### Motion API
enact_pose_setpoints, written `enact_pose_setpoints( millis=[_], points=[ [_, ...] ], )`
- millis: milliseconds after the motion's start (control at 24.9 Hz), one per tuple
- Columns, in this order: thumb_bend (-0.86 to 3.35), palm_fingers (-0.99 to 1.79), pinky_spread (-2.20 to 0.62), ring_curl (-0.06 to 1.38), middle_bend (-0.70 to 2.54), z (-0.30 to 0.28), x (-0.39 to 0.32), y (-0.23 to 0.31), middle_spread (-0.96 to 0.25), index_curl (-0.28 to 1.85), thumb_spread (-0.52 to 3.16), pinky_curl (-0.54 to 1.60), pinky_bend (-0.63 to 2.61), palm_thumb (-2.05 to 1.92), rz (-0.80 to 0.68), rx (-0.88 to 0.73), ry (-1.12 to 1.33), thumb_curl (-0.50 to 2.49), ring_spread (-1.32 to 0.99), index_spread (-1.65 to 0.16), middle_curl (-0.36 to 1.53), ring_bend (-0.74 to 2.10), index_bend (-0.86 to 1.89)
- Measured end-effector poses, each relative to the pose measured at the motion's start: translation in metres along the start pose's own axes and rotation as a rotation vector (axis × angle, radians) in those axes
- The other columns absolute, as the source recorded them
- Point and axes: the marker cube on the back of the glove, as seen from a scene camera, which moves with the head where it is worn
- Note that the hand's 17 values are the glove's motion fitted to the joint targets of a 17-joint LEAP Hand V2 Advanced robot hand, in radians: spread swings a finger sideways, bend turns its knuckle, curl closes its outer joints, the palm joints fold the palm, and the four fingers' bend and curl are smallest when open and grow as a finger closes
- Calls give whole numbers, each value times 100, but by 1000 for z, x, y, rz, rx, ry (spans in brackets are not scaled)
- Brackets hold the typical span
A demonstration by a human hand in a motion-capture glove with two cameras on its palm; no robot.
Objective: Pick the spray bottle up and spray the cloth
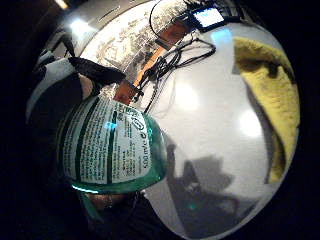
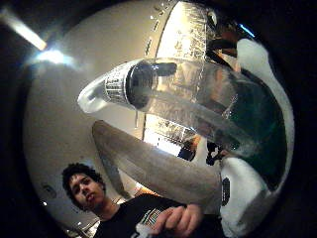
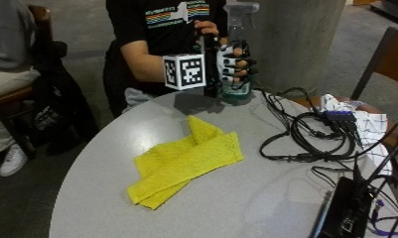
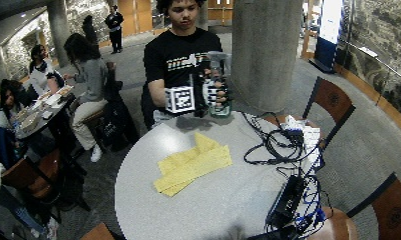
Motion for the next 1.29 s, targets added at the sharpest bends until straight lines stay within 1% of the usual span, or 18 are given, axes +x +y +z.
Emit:
enact_pose_setpoints(
  millis=[201, 402, 442, 482, 523, 603, 643, 683, 804, 884, 965, 1085, 1286],
  points=[
    [-3, 111, 6, 36, 22, 36, 20, -1, -3, 47, 69, 35, 30, 100, 24, -16, 9, 63, -2, -18, 47, 35, 17],
    [-3, 111, 5, 36, 23, 39, 23, 0, -3, 47, 75, 35, 29, 98, 5, -25, 57, 61, -2, -18, 47, 33, 15],
    [-3, 107, 6, 37, 26, 37, 22, 3, -3, 44, 77, 35, 28, 98, -5, -33, 72, 60, -2, -18, 47, 35, 7],
    [-5, 95, 7, 37, 27, 32, 21, 8, -3, 40, 78, 36, 31, 94, -21, -37, 90, 58, -2, -19, 48, 37, -5],
    [-6, 84, 8, 38, 28, 26, 19, 14, -2, 37, 79, 38, 35, 92, -42, -31, 113, 57, -1, -20, 48, 37, -11],
    [-5, 69, 11, 39, 34, 6, 13, 26, -1, 34, 81, 40, 39, 90, -103, 8, 189, 55, 0, -21, 51, 36, -12],
    [-5, 67, 12, 40, 37, -7, 10, 31, -1, 32, 81, 40, 40, 89, -139, 37, 245, 54, 0, -22, 51, 37, -10],
    [-5, 66, 13, 39, 30, -23, 7, 36, -1, 32, 83, 40, 41, 88, -175, 68, 311, 54, 1, -23, 49, 37, -1],
    [-4, 68, 15, 37, 30, -79, 0, 49, -1, 29, 86, 38, 39, 87, -263, 177, 510, 52, 1, -24, 48, 36, 6],
    [-4, 68, 16, 36, 31, -115, -3, 59, -1, 28, 88, 37, 38, 86, -292, 247, 614, 51, 2, -24, 47, 35, 7],
    [-3, 69, 18, 36, 33, -148, -5, 75, 0, 27, 89, 37, 38, 86, -274, 297, 711, 50, 1, -25, 48, 36, 6],
    [-3, 70, 19, 36, 34, -188, -2, 101, -1, 25, 91, 36, 37, 84, -182, 338, 849, 49, 1, -25, 47, 37, 7],
    [-3, 71, 20, 36, 35, -228, 17, 121, -1, 25, 94, 36, 36, 83, -36, 392, 966, 47, 0, -27, 47, 36, 10]
  ],
)
